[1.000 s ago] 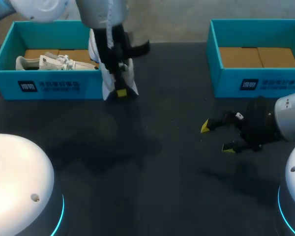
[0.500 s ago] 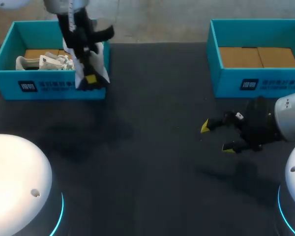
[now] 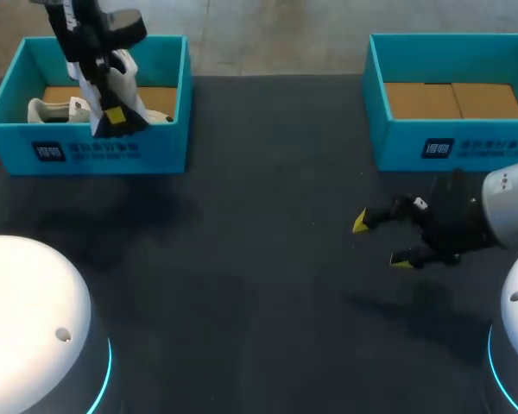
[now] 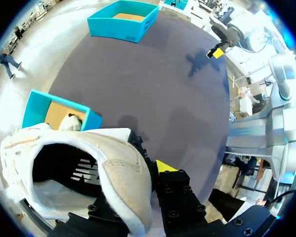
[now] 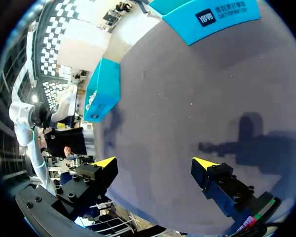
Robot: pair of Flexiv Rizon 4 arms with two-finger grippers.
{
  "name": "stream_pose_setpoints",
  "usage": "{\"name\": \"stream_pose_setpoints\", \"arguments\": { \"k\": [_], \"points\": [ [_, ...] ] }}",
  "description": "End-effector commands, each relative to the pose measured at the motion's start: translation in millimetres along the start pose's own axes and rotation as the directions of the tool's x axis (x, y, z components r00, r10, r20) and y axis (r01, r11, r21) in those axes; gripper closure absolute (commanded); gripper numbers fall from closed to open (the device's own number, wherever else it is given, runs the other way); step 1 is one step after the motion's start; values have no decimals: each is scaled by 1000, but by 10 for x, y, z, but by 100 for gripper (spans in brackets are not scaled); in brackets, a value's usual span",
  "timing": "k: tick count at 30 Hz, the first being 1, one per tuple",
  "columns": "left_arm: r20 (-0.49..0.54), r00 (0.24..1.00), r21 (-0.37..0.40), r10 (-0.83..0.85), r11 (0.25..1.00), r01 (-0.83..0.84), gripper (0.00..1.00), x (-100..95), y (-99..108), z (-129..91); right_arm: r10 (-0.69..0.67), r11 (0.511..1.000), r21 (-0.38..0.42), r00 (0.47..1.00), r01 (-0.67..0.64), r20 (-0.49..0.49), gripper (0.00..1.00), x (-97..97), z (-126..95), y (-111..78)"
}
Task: Take the shoe out of the shoebox, open the shoe tongue, remove and reinsert the insole, then place the shoe into the shoebox
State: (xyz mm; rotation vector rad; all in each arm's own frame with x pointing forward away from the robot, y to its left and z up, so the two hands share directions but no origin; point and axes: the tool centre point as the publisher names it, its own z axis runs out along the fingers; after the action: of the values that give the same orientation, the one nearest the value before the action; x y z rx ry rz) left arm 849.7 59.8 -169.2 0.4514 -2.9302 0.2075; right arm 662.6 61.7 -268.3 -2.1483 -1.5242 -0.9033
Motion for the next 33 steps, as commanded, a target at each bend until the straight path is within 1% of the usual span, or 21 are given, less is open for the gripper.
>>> {"name": "stream_pose_setpoints", "arguments": {
  "k": [1, 5, 8, 12, 33],
  "points": [
    [5, 1000, -1, -2, 1000, 2, 100, -145, 87, -52, 2, 1000, -3, 1000, -2, 5, 0, 12, -3, -17],
    [17, 1000, 3, -13, 1000, 13, 100, -338, 203, -120, 2, 1000, -3, 1000, -2, 5, 0, 12, -3, -17],
    [40, 999, -1, -24, 1000, 24, 100, -448, 277, -171, 2, 1000, -3, 1000, -2, 5, 0, 12, -3, -17],
    [53, 998, -31, -38, 999, 40, 100, -563, 325, -228, 2, 1000, -3, 1000, -2, 5, 0, 12, -3, -17],
    [47, 998, -30, -37, 999, 38, 100, -578, 330, -239, 2, 1000, -3, 1000, -2, 5, 0, 12, -3, -17]
  ]
}}
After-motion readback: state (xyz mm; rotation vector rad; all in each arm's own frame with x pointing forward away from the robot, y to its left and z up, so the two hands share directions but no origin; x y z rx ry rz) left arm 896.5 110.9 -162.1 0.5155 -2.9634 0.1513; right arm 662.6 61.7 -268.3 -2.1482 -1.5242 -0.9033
